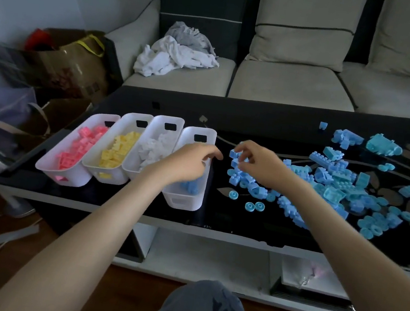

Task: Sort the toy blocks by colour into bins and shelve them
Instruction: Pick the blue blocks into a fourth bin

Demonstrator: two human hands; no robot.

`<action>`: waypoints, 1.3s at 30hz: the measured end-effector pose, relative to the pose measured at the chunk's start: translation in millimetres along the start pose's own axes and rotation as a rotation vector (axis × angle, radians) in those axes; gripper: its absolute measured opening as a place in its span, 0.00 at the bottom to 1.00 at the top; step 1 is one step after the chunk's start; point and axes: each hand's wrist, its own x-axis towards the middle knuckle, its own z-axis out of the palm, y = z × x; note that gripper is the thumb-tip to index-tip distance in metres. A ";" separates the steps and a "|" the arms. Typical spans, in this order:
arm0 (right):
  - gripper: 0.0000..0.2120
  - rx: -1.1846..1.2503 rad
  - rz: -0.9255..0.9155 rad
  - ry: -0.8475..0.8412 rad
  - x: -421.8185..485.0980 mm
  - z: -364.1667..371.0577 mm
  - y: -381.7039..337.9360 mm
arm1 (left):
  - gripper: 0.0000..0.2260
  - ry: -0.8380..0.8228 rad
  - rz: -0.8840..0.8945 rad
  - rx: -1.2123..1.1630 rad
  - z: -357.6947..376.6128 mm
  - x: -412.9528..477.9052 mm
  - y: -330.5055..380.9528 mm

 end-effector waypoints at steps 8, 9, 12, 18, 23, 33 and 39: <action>0.12 -0.315 0.024 -0.340 -28.4 -16.3 54.4 | 0.20 0.030 0.090 0.477 39.1 34.6 42.0; 0.12 -0.365 0.017 -0.339 -28.7 -12.9 56.5 | 0.20 0.033 0.098 0.521 42.4 37.0 45.5; 0.10 -0.450 -0.013 -0.272 -28.3 -7.8 58.8 | 0.18 -0.021 0.081 0.618 50.1 42.3 50.3; 0.06 -0.423 -0.009 -0.105 -25.4 -10.1 57.0 | 0.07 -0.127 0.031 0.616 55.0 46.8 53.3; 0.04 -0.384 -0.005 -0.058 -23.0 -2.6 44.3 | 0.12 -0.159 0.015 0.441 54.3 45.9 49.9; 0.13 -0.269 0.049 -0.079 -13.0 -7.3 46.8 | 0.12 0.058 0.041 0.244 41.4 36.9 44.6; 0.08 -0.355 0.067 -0.167 -16.0 3.2 47.2 | 0.09 0.249 0.035 0.118 20.1 20.4 30.9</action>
